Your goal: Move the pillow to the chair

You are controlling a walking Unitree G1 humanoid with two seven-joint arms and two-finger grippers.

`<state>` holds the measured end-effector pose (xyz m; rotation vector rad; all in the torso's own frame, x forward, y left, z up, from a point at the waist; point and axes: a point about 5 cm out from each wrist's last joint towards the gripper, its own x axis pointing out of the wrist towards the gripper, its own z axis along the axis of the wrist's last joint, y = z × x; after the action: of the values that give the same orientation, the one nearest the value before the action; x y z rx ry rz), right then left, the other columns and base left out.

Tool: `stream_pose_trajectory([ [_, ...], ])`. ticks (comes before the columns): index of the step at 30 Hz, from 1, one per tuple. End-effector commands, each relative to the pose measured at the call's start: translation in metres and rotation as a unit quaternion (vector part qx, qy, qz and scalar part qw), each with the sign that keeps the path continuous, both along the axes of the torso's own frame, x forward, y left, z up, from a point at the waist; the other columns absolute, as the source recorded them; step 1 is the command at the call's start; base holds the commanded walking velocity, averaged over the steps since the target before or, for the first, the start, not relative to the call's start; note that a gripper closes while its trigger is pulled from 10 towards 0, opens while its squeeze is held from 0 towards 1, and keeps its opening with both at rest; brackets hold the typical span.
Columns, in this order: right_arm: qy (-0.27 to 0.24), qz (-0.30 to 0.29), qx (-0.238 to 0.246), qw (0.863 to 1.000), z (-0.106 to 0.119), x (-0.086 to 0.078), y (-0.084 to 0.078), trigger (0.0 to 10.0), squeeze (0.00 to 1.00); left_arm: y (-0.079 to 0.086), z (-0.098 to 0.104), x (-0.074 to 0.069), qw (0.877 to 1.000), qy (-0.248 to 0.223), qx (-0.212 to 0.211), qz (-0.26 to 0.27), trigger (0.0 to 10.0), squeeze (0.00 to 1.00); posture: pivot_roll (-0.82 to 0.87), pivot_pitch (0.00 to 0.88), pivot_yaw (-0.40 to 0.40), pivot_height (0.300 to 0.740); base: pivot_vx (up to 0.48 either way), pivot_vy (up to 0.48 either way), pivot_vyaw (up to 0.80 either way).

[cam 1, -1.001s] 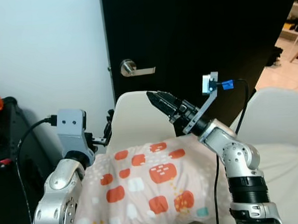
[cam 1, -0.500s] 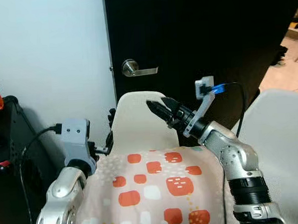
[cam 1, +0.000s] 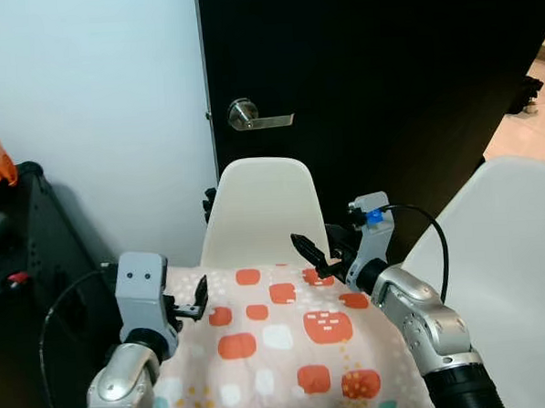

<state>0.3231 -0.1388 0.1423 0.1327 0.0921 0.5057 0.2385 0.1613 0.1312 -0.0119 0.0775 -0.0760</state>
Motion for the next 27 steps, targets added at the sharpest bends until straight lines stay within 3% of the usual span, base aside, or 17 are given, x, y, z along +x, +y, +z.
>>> stream_pose_trajectory([
  [1, -0.002, -0.005, -0.009, 1.0, -0.0031, 0.0003, -0.0026, 10.0, 0.0, -0.0003, -0.0008, 0.0005, 1.0, -0.001, 0.001, -0.001, 10.0, 0.0, 0.09, 0.0, -0.039, 0.74, -0.356, 0.0, -0.76],
  [27, -0.003, -0.006, -0.034, 0.999, -0.0088, -0.0027, 0.0007, 10.0, 0.0, -0.0018, -0.0058, 0.0003, 1.0, 0.0, -0.006, -0.011, 10.0, 0.0, 0.09, 0.0, -0.031, 0.74, -0.353, 0.0, -0.77],
])
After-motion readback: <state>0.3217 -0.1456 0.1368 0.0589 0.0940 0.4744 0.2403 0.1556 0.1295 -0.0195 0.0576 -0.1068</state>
